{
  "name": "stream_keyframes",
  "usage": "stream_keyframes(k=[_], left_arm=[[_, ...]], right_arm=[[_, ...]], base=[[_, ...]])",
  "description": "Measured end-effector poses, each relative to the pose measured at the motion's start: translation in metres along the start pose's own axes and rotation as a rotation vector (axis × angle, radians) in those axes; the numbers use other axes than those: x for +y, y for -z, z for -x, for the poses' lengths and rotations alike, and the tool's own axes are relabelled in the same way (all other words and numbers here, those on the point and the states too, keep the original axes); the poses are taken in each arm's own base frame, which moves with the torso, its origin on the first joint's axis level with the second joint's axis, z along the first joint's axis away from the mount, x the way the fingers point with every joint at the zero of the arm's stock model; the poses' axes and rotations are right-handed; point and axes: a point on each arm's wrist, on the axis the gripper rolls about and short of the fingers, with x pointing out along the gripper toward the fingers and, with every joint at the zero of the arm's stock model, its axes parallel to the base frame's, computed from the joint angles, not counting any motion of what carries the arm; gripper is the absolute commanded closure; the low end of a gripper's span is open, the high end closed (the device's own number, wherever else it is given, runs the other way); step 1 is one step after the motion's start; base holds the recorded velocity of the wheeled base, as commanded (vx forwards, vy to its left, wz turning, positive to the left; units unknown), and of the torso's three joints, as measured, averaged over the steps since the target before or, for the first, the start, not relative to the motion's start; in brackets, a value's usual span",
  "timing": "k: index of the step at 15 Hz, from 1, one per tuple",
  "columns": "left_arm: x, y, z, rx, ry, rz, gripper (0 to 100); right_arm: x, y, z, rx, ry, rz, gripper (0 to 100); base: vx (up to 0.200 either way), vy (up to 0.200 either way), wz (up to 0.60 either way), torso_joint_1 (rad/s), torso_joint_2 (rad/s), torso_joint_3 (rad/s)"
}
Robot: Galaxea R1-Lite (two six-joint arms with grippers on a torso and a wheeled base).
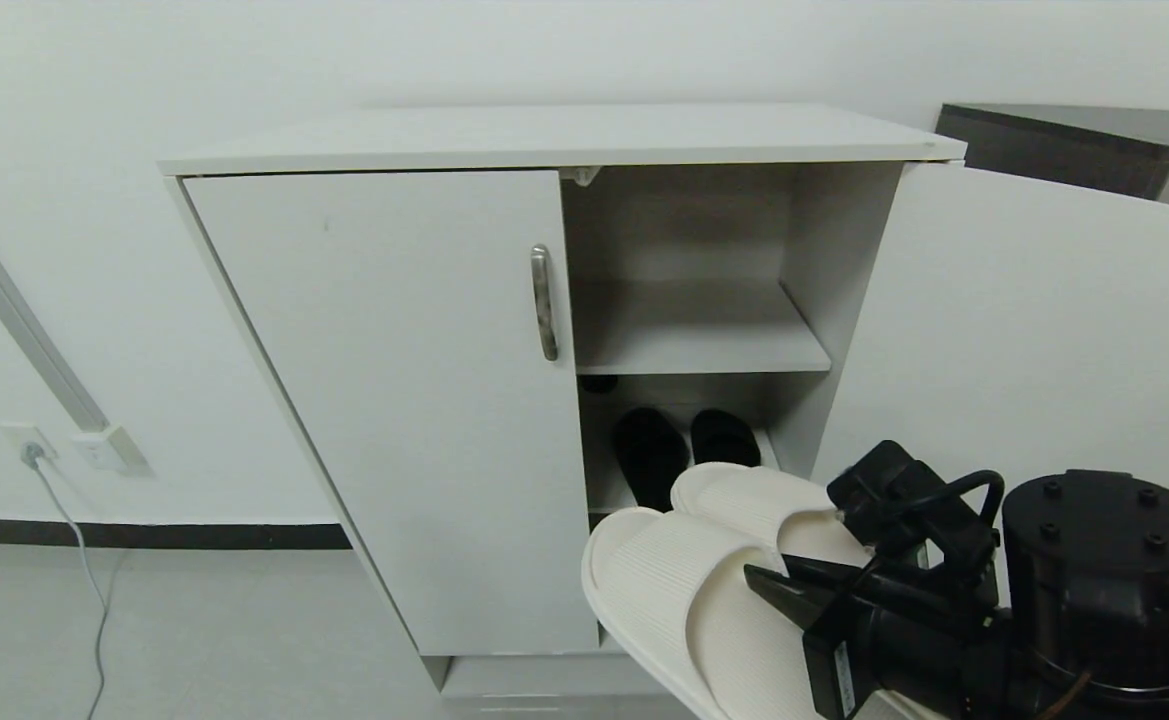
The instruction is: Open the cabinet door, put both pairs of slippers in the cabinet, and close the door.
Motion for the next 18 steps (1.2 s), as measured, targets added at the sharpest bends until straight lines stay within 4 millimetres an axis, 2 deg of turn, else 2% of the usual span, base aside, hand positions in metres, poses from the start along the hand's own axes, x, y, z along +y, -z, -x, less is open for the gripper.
stream_keyframes(k=[6,8,10,14,18], left_arm=[[0.000,0.000,0.000,0.000,0.000,0.000,100],[0.000,0.000,0.000,0.000,0.000,-0.001,100],[0.000,0.000,0.000,0.000,0.000,-0.002,100],[0.000,0.000,0.000,0.000,0.000,-0.001,100],[0.000,0.000,0.000,0.000,0.000,-0.001,100]], right_arm=[[0.000,0.001,-0.002,-0.022,-0.001,0.041,100],[0.000,0.003,-0.006,-0.031,0.051,0.076,100],[0.003,-0.001,-0.019,-0.040,0.206,0.060,100],[0.021,-0.022,-0.067,-0.030,0.436,-0.060,100],[0.028,-0.058,-0.087,-0.035,0.591,-0.145,100]], base=[[0.000,0.000,0.00,0.001,0.03,0.026],[0.000,0.000,0.00,0.000,0.00,0.000],[0.000,0.000,0.00,0.000,0.00,0.000],[0.000,0.000,0.00,0.000,0.00,0.000],[0.000,0.000,0.00,0.000,0.00,0.000]])
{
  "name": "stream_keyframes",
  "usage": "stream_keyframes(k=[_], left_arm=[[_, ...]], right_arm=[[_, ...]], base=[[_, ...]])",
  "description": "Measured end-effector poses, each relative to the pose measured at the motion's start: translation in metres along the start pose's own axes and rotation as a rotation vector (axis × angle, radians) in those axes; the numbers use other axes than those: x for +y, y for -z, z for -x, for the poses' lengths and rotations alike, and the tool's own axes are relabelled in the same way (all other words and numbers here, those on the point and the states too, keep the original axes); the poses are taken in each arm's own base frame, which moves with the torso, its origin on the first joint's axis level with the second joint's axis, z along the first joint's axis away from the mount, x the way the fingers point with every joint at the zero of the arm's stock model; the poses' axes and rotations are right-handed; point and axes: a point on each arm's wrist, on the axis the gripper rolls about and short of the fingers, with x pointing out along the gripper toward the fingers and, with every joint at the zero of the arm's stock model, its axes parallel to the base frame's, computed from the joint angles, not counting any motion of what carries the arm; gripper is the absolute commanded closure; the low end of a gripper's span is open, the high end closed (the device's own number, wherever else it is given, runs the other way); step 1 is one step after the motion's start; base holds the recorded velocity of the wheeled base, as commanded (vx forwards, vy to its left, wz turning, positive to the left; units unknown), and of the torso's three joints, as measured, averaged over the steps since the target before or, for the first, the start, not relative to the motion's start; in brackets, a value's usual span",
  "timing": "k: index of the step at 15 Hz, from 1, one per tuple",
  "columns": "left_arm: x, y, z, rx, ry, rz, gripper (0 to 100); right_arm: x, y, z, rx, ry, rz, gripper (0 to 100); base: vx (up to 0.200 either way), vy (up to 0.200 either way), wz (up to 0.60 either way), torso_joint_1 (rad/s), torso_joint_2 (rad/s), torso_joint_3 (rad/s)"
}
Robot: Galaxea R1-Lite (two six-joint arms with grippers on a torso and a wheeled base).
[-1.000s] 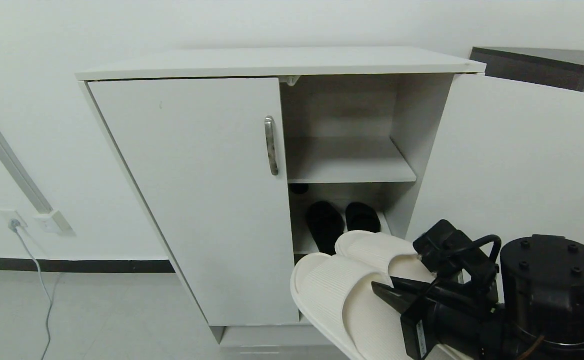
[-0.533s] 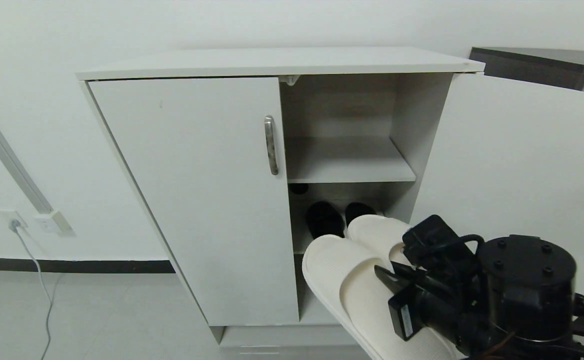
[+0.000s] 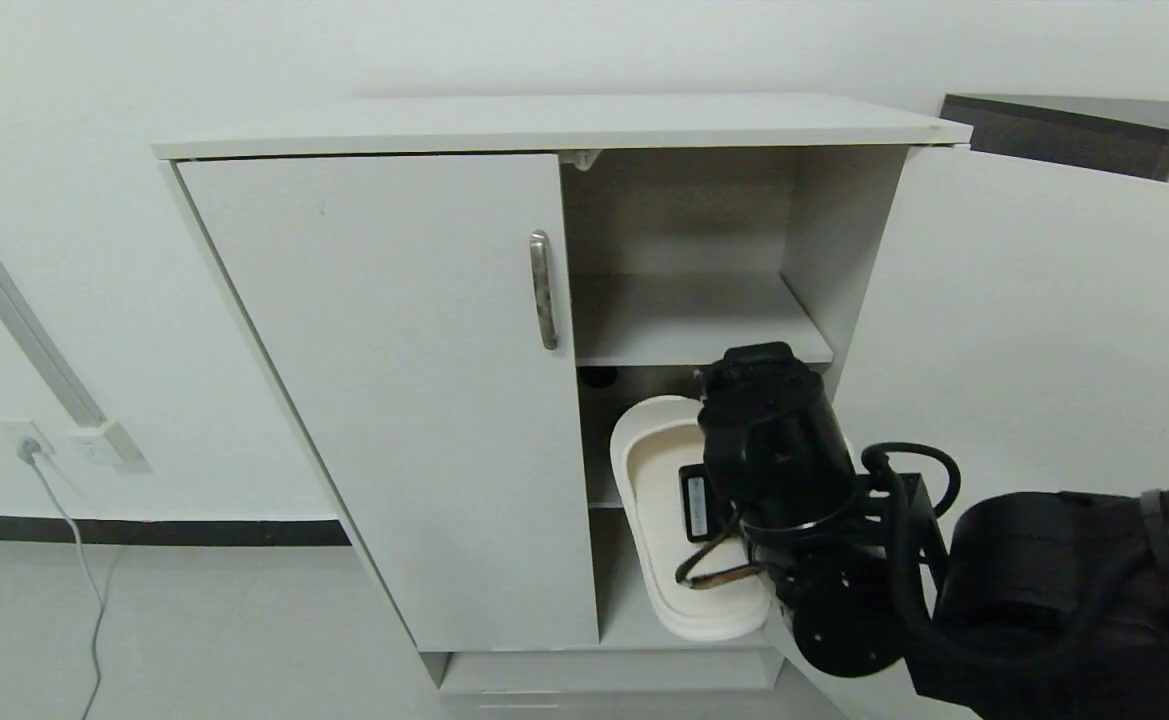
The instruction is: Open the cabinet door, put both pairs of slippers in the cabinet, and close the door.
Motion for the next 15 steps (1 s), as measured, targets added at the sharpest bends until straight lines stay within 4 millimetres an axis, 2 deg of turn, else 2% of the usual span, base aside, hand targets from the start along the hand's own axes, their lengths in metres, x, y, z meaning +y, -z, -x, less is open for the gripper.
stream_keyframes(k=[2,5,9,15], left_arm=[[0.000,0.000,0.000,0.000,0.000,0.000,100],[0.000,0.000,0.000,0.000,0.000,-0.002,100],[0.000,0.000,0.000,0.000,0.000,-0.002,100],[0.000,0.000,0.000,0.000,-0.001,-0.002,100]], right_arm=[[0.006,-0.024,0.001,-0.052,0.022,-0.031,100],[0.005,-0.041,-0.002,-0.087,0.031,-0.051,100],[0.004,-0.043,-0.004,-0.091,0.038,-0.057,100],[0.003,-0.041,-0.009,-0.083,0.049,-0.050,100]], base=[[0.000,0.000,0.00,0.000,0.00,0.000],[0.000,0.000,0.00,0.000,0.00,0.000],[0.000,0.000,0.00,0.000,0.00,0.000],[0.200,0.000,0.00,0.001,0.00,0.004]])
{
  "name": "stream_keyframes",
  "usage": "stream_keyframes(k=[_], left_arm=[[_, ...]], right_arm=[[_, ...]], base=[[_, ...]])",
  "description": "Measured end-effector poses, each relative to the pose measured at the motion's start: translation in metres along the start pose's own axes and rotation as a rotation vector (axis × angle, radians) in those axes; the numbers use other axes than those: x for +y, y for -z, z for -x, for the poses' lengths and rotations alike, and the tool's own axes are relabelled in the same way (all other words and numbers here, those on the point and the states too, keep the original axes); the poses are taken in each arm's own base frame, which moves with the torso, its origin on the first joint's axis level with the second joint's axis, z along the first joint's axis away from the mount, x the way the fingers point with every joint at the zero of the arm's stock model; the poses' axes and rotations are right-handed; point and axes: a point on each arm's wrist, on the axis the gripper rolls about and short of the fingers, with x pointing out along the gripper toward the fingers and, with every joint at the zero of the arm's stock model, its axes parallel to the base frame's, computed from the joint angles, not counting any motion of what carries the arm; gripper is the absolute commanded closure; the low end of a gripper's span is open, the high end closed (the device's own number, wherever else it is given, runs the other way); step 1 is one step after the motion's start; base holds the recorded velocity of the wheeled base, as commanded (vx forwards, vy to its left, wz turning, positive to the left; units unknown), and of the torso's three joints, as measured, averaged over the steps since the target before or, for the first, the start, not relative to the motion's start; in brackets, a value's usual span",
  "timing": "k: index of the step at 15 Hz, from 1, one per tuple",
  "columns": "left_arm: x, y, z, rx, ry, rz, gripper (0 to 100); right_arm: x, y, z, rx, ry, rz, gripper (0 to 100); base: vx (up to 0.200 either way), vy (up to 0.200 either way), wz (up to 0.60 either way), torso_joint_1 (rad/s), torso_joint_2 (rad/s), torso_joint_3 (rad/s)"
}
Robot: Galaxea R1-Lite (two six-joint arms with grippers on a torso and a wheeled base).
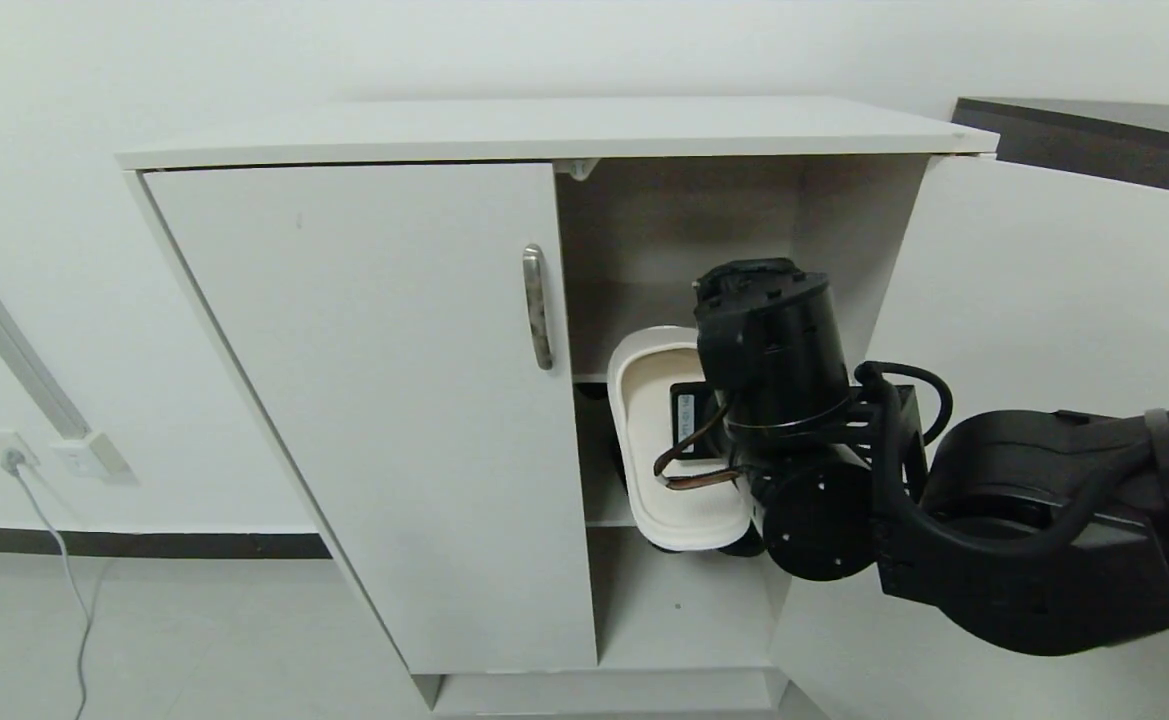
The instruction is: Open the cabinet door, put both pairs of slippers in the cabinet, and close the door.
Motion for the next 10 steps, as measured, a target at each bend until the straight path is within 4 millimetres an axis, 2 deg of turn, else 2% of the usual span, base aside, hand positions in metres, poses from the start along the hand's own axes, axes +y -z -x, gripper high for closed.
stream_keyframes(k=[2,7,10], left_arm=[[0.000,0.000,0.000,0.000,0.000,0.000,100],[0.000,0.000,0.000,0.000,0.000,0.002,100],[0.000,0.000,0.000,0.000,0.001,0.002,100]], right_arm=[[0.001,0.001,0.000,0.001,-0.001,0.001,100],[0.005,0.006,-0.013,0.007,0.012,0.024,100],[0.005,0.001,-0.035,0.000,0.028,0.013,100]], base=[[0.200,0.000,0.00,0.002,0.00,0.000],[0.000,0.000,0.00,0.000,0.00,0.000],[0.000,0.000,0.00,0.000,0.00,0.000]])
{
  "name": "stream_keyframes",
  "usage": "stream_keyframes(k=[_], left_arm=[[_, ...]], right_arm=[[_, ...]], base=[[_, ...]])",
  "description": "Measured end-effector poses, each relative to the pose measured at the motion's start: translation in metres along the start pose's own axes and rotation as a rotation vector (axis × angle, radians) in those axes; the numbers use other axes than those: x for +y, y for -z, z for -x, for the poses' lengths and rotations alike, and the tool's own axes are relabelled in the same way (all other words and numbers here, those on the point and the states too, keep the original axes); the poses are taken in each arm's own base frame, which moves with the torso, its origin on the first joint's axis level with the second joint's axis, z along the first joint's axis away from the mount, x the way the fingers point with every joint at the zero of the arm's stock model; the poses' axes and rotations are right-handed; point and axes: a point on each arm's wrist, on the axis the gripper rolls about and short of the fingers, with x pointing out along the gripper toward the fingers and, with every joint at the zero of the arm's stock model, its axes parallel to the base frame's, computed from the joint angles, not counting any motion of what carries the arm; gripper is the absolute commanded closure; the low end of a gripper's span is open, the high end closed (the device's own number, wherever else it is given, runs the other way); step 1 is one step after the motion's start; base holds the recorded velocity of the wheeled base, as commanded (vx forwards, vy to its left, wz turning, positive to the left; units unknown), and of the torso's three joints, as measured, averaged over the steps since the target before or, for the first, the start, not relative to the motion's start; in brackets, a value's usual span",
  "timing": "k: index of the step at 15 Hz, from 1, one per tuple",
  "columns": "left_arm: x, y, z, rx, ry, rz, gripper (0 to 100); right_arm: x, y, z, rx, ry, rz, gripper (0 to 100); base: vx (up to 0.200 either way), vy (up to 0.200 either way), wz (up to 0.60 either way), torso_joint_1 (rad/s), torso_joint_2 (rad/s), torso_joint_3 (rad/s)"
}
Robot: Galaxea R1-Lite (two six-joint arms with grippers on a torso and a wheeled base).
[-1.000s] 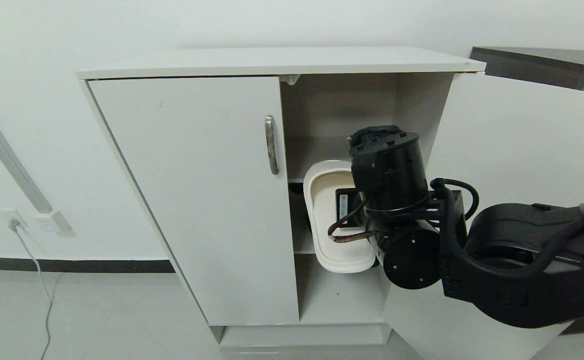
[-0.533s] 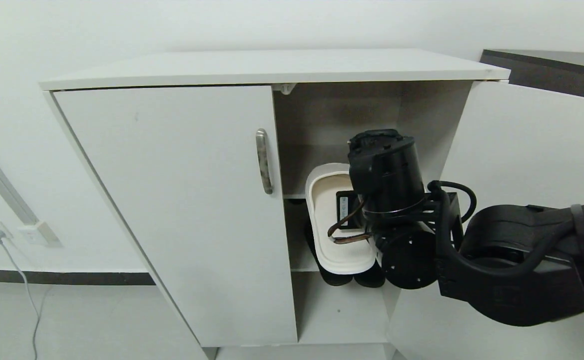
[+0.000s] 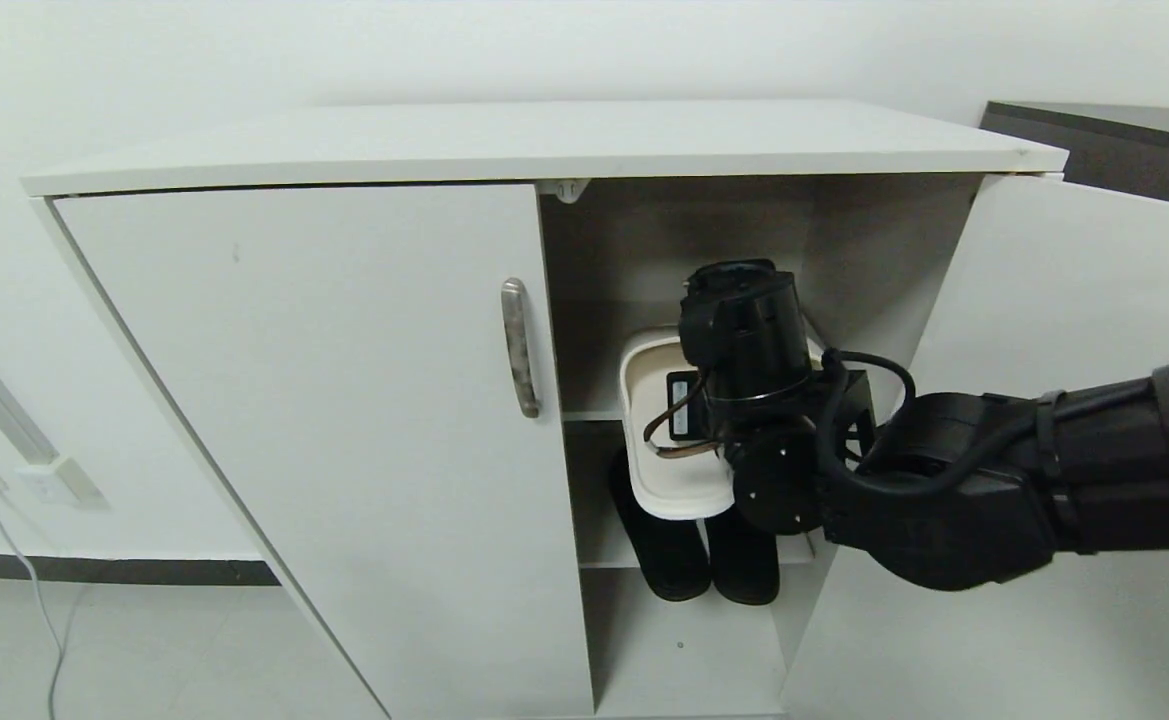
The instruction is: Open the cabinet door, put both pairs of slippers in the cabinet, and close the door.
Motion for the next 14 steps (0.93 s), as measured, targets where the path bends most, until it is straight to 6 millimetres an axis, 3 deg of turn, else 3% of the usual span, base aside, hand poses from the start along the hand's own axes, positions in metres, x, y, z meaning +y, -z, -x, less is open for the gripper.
stream_keyframes(k=[14], left_arm=[[0.000,0.000,0.000,0.000,0.000,0.000,100]], right_arm=[[-0.003,-0.024,-0.061,-0.035,0.007,-0.009,100]], base=[[0.000,0.000,0.00,0.000,0.00,0.000]])
